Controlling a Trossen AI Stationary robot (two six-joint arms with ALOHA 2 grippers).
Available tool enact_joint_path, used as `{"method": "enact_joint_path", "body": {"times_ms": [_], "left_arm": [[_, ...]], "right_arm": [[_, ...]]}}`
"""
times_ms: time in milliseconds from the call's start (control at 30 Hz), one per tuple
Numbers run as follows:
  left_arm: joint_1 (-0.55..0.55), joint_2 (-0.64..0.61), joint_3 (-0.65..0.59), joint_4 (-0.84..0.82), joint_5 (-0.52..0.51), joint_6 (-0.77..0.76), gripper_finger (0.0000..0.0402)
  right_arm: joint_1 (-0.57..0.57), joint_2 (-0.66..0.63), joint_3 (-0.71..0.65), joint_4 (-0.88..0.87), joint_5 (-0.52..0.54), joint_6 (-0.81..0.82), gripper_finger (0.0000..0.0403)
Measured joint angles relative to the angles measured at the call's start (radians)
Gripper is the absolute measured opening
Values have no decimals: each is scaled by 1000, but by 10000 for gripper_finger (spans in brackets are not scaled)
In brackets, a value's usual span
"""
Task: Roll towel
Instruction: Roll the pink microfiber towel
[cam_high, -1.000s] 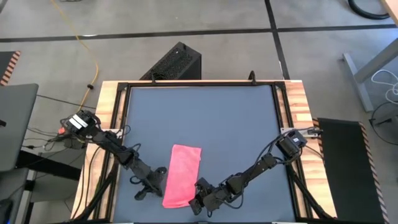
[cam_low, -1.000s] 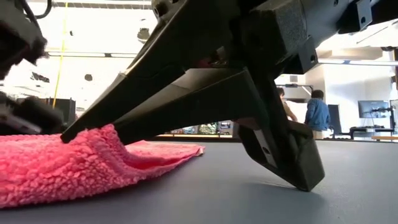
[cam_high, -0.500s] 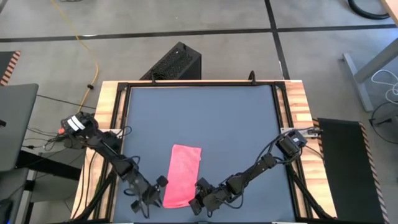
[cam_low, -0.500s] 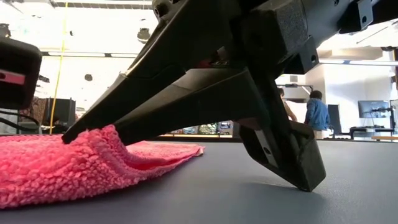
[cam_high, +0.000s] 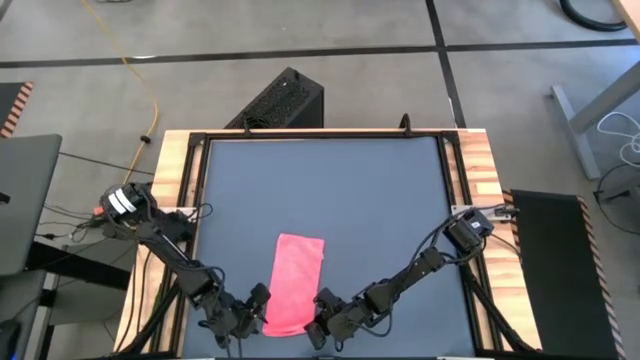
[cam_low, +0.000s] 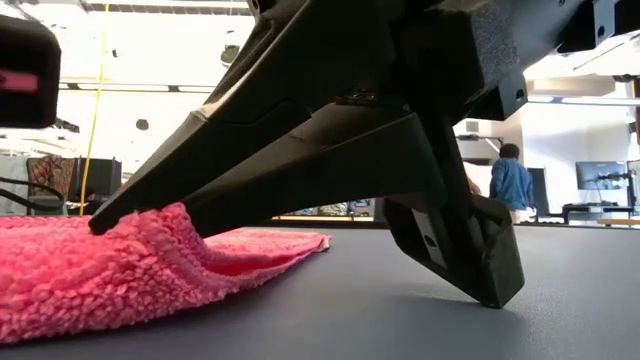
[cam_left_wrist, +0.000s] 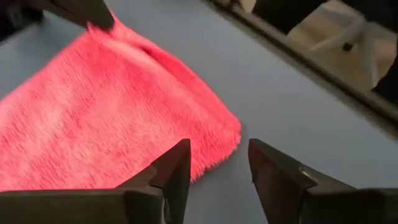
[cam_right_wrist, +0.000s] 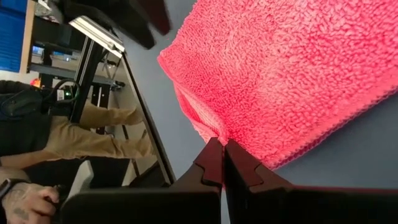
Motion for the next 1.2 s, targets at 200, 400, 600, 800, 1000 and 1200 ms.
{"method": "enact_joint_path", "body": {"times_ms": [200, 400, 600, 800, 1000, 1200], "left_arm": [[-34, 116, 7, 151, -11, -15, 151], [-35, 137, 28, 155, -56, -15, 143], [-33, 137, 28, 122, -74, -44, 100], [-27, 137, 28, 104, -76, -56, 40], [-4, 134, 28, 99, -77, -124, 2], [34, 58, 25, 53, -38, -169, 0]], "right_arm": [[0, 0, 0, 0, 2, -7, 20], [0, 0, 0, 1, 3, -7, 20], [0, 0, 0, 1, 5, -3, 20], [0, 0, 0, 1, 8, -3, 20], [6, 0, 0, 1, 12, 8, 20], [18, 1, 0, 0, 47, 37, 21]]}}
